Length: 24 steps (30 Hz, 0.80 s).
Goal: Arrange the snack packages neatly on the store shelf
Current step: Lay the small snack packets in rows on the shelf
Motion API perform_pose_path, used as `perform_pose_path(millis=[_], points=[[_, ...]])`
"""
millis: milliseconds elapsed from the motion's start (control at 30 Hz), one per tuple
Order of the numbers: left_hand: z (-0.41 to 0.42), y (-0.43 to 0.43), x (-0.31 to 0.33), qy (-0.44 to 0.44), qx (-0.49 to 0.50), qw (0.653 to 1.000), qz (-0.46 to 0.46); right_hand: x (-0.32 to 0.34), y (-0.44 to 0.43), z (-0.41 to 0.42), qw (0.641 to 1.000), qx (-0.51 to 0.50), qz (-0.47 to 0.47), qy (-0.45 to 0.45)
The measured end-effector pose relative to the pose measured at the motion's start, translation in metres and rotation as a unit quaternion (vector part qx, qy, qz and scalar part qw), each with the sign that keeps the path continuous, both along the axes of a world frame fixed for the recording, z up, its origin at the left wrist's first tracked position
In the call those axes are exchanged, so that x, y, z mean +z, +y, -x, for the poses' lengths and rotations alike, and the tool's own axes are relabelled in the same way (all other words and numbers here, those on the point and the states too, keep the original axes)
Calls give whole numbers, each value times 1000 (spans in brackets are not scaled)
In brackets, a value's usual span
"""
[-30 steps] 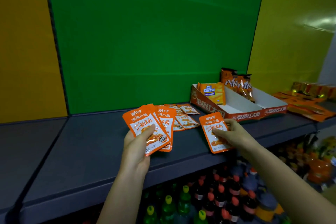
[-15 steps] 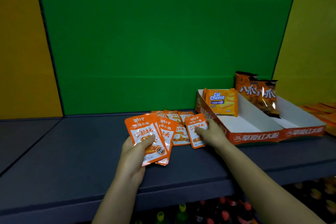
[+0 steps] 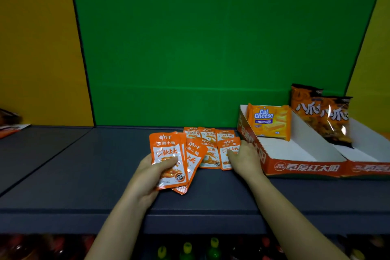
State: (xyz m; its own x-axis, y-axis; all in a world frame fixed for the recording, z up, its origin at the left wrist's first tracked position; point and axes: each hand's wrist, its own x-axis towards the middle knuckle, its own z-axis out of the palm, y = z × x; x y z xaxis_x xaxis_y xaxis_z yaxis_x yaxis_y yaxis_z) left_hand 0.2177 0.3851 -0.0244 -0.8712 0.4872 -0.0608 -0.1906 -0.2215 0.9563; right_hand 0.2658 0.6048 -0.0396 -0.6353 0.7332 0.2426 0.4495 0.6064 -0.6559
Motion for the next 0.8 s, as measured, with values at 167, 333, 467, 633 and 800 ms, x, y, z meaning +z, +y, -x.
perform_pose_path(millis=[167, 333, 467, 633, 800], points=[[-1, -1, -1, 5, 2, 1000, 2, -1, -4, -4, 999, -12, -35, -7], [-1, -1, -2, 10, 0, 1000, 0, -2, -7, -5, 997, -28, -71, -2], [-1, -1, -2, 12, -3, 1000, -6, -1, -9, -10, 997, -29, -76, 11], [-3, -3, -2, 8, -4, 1000, -23, 10, -33, -26, 989, 26, -120, 84], [-11, 1, 1, 7, -23, 997, -75, 17, -88, -42, 956, 122, 177, 197]])
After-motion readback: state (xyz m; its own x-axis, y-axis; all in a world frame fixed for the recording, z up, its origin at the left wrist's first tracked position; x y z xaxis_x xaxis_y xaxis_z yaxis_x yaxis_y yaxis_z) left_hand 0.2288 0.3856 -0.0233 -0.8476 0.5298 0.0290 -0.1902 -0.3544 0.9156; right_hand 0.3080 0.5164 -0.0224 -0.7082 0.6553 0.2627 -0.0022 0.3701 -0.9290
